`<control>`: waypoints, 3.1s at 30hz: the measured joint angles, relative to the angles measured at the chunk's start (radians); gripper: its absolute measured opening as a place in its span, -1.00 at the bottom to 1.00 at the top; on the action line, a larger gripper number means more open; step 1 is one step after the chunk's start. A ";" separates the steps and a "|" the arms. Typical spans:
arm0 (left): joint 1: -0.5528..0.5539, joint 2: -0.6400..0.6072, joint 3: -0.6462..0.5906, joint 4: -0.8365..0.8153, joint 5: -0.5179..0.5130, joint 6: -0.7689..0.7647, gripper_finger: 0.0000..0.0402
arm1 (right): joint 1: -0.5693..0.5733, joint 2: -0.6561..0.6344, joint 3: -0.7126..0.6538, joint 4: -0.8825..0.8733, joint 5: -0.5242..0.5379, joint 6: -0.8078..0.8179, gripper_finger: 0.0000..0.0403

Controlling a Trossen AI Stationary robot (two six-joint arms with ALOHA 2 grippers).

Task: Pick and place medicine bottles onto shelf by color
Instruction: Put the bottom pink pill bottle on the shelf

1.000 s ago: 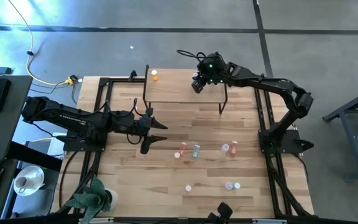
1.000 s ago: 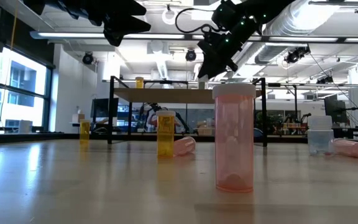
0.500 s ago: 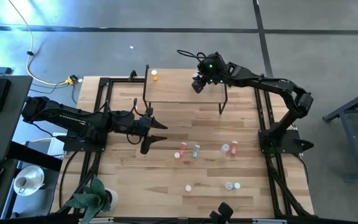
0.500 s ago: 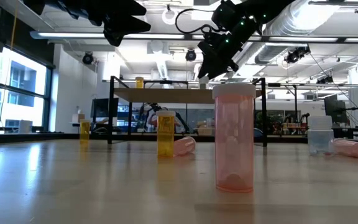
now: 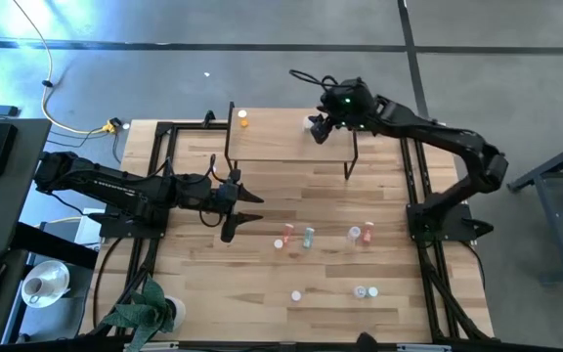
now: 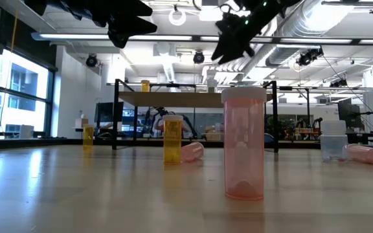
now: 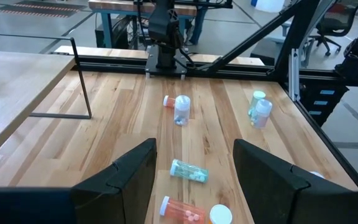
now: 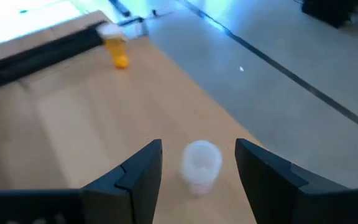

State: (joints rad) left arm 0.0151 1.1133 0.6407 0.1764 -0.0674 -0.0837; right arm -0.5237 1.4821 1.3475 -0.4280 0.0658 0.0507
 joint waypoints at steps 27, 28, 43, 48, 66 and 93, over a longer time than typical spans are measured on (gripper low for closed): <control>-0.070 0.245 0.000 0.311 0.178 0.022 0.01 | 0.471 -0.435 -0.414 0.000 0.144 0.065 -0.03; -0.072 0.263 0.003 0.336 0.193 0.014 0.01 | 0.495 -0.446 -0.439 0.017 0.161 0.069 -0.03; -0.168 0.539 0.254 0.163 0.213 0.067 0.01 | 0.787 -0.515 -0.676 0.229 0.523 0.198 -0.03; -0.226 0.607 0.321 0.126 0.210 0.124 0.01 | 0.830 -0.522 -0.676 0.251 0.537 0.216 -0.03; -0.299 0.846 0.466 0.130 0.152 0.184 0.01 | 0.847 -0.522 -0.674 0.266 0.537 0.203 -0.03; -0.317 0.910 0.465 0.155 0.142 0.166 0.01 | 0.847 -0.522 -0.674 0.257 0.536 0.203 -0.03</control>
State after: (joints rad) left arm -0.3019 2.0232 1.1057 0.3309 0.0746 0.0822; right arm 0.3229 0.9604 0.6735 -0.1711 0.6022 0.2539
